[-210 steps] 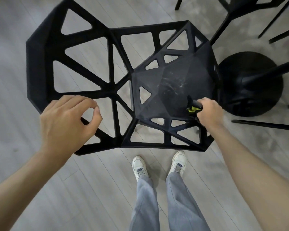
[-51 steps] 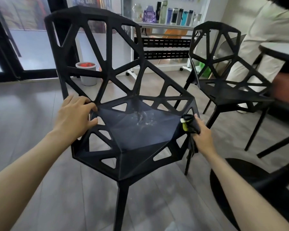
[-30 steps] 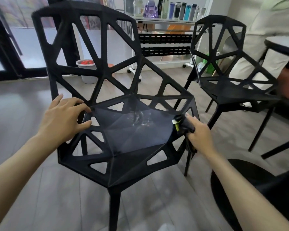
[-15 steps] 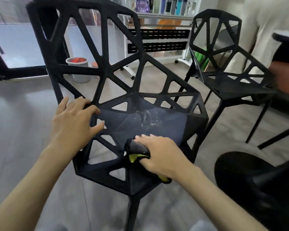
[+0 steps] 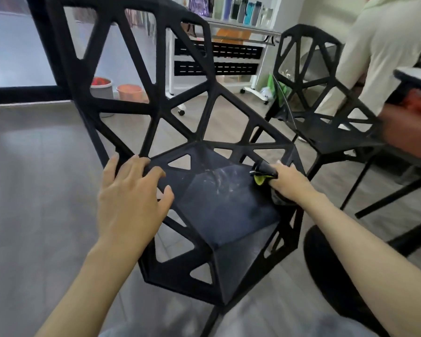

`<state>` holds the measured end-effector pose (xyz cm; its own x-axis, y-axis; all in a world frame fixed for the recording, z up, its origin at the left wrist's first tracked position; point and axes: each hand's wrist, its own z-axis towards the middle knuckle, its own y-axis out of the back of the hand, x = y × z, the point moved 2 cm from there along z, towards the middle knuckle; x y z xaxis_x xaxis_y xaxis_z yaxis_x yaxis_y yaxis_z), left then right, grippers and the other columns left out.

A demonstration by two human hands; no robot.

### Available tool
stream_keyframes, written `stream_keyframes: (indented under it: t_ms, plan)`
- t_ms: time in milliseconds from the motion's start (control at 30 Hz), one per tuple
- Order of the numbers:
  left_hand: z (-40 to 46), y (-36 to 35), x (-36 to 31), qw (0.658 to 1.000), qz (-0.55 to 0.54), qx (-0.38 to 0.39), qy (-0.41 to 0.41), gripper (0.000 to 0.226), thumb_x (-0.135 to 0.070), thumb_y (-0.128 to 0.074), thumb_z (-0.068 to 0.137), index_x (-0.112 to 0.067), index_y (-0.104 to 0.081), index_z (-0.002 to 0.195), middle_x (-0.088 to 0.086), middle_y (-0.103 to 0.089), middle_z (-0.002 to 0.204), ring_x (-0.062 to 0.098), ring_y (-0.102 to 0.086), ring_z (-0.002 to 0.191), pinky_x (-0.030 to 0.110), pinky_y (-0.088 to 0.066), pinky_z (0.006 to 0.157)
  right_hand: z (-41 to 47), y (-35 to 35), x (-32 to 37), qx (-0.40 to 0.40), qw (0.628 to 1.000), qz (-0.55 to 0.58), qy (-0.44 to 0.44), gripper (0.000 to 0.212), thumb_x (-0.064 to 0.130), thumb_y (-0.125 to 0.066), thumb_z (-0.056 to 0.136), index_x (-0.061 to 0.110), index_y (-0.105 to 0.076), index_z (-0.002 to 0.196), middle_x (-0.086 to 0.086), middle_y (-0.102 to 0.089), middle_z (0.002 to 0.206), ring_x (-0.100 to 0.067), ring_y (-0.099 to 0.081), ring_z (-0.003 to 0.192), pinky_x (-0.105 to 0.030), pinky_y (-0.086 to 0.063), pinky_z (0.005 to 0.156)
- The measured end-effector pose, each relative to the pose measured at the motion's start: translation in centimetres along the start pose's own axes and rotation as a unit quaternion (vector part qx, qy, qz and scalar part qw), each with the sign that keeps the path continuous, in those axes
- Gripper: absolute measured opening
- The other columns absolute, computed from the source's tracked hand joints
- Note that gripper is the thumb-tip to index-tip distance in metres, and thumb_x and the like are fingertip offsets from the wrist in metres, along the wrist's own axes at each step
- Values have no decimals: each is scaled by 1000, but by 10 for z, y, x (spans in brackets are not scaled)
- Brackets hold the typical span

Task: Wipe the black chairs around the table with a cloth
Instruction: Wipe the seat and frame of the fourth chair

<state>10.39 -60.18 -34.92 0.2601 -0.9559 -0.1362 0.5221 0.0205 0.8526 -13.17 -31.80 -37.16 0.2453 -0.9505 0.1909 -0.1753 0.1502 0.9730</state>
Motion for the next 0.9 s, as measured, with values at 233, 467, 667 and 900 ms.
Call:
stream_keyframes:
  t_ms: [233,467,667,900]
  plan:
    - [-3,-1,1,998,-29,-49,3,28,-38,-65,93,-18,-75,111,9,-66,128,29,-62,121,48,-20,126,-48,-16,50,-20,996,-62,66,63,43,-59,97,34,-40,156,0,-47,158,-33,-42,145,-43,-41,111]
    - [23,12,8,995,-43,-7,-86,38,-41,-62,92,-23,-69,125,6,-55,144,31,-52,133,53,-42,107,-132,-36,134,67,959,-4,274,68,50,-53,99,33,-31,161,18,-27,166,0,-18,152,-14,-12,120]
    - [103,21,43,978,-72,65,-183,27,-46,-48,100,-36,-63,120,-19,-65,110,14,-63,102,36,-48,75,-92,-43,111,99,969,-2,228,61,47,-53,100,49,-29,157,18,-19,169,-20,-8,159,-42,-28,122]
    - [110,5,52,966,59,196,-160,36,-62,-43,99,-46,-57,128,-18,-65,119,15,-63,108,37,-52,80,15,-19,64,-19,997,-41,59,63,37,-52,104,21,-30,161,-6,-25,169,-39,-22,153,-45,-22,121]
